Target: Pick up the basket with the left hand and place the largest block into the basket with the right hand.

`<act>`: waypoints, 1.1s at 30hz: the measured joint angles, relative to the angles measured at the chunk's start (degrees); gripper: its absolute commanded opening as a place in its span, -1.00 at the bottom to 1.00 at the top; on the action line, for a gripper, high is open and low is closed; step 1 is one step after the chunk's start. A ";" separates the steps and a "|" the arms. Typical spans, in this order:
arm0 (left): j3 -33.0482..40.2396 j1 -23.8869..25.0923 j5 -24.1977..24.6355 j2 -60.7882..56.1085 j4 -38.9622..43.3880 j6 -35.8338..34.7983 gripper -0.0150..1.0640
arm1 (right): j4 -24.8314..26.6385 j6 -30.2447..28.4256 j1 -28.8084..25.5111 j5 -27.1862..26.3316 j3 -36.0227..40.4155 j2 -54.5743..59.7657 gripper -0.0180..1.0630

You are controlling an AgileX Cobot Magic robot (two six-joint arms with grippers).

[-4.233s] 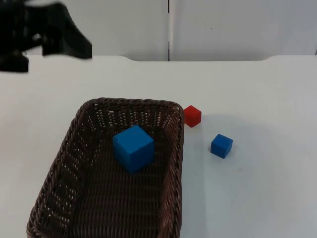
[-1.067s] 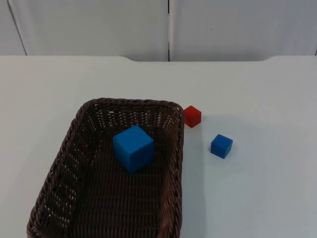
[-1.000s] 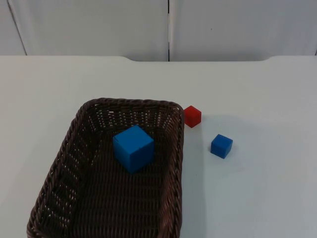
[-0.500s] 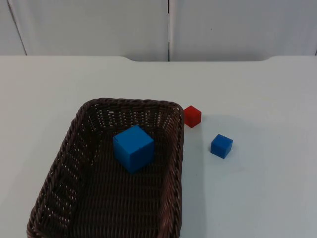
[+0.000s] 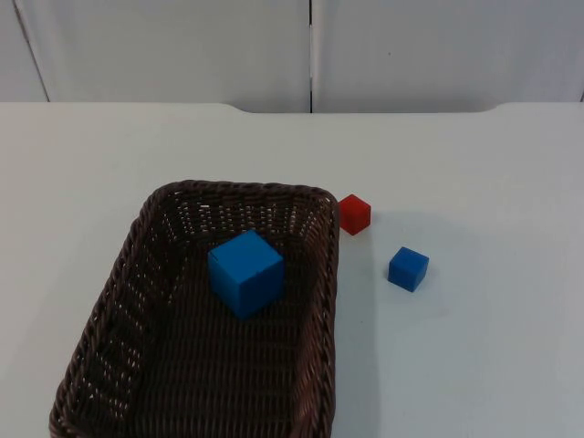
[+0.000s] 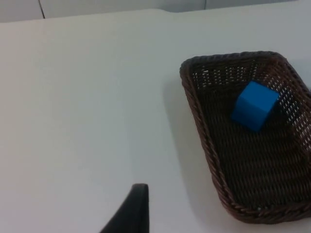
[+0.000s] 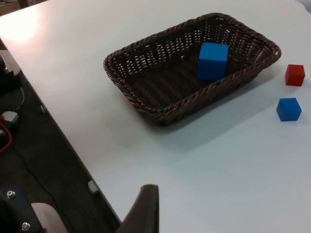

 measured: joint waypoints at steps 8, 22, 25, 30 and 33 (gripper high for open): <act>0.00 0.00 0.00 0.00 0.13 -0.27 0.97 | -0.09 0.10 0.00 0.00 0.00 0.00 0.61; 0.00 0.00 0.00 0.00 0.13 -0.27 0.97 | -0.09 0.10 0.00 0.00 0.00 0.00 0.99; 0.00 0.00 0.00 0.00 0.13 -0.27 0.97 | -0.09 0.10 0.00 0.00 0.00 0.00 0.99; 0.00 0.00 0.00 0.00 0.13 -0.27 0.97 | -0.09 0.24 0.00 0.00 0.00 0.00 0.99; 0.00 0.00 0.00 0.00 0.13 -0.27 0.97 | -0.09 0.24 0.00 0.00 0.00 0.00 0.99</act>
